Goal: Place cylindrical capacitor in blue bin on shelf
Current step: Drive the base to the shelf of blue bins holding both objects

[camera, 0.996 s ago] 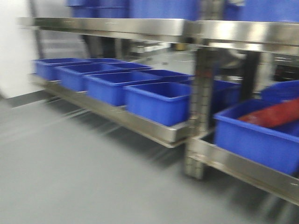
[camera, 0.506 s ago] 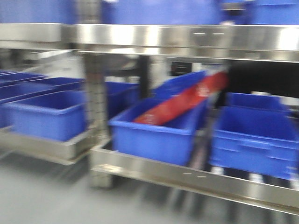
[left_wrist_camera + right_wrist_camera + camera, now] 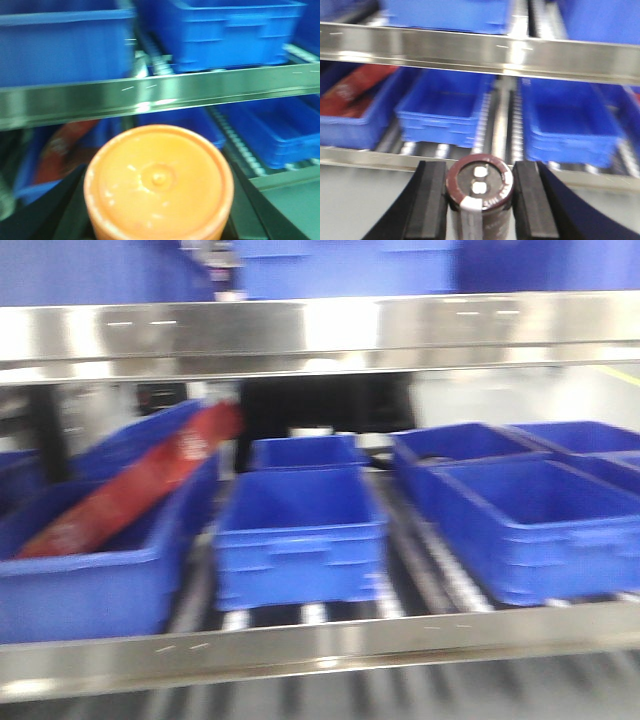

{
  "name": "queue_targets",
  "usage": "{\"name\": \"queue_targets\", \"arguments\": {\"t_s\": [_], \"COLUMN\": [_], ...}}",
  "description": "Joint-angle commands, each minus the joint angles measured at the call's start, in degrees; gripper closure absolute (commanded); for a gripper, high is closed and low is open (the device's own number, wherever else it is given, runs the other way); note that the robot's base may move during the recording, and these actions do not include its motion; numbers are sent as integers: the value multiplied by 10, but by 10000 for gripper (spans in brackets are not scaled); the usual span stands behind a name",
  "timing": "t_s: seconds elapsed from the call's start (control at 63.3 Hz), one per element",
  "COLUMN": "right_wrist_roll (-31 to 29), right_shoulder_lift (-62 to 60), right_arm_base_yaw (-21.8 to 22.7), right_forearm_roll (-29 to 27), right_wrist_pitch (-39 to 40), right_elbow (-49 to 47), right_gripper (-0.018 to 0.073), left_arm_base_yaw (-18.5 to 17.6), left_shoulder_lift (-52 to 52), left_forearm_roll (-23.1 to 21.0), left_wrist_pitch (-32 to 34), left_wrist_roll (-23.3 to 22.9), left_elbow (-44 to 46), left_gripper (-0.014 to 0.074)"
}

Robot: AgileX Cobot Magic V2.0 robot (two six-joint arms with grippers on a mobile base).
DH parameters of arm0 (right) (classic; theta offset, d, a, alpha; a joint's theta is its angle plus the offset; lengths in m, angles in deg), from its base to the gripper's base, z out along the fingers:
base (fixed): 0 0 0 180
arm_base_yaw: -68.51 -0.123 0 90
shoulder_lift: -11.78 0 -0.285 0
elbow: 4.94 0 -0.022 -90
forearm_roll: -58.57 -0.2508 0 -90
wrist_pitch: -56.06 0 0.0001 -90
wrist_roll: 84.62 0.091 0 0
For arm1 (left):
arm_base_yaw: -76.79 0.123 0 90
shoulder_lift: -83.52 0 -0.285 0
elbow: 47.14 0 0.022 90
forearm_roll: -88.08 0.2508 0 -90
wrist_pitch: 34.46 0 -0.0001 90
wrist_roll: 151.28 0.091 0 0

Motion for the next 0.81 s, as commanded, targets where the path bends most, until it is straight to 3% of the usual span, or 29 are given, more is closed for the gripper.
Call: {"name": "queue_targets", "arguments": {"t_s": [0.0, 0.79], "right_wrist_roll": [-4, -4], "right_shoulder_lift": [-1, -1], "right_arm_base_yaw": [0, 0], "right_forearm_roll": [3, 3], "right_wrist_pitch": [14, 14], "right_elbow": [-5, -5], "right_gripper": [721, 721], "left_arm_base_yaw": [-3, -3], "left_shoulder_lift": [3, 3], "left_forearm_roll": [-4, -4], "left_wrist_pitch": [12, 12], "left_wrist_roll": [-1, -1], "left_elbow": [3, 3], "left_gripper": [708, 708]}}
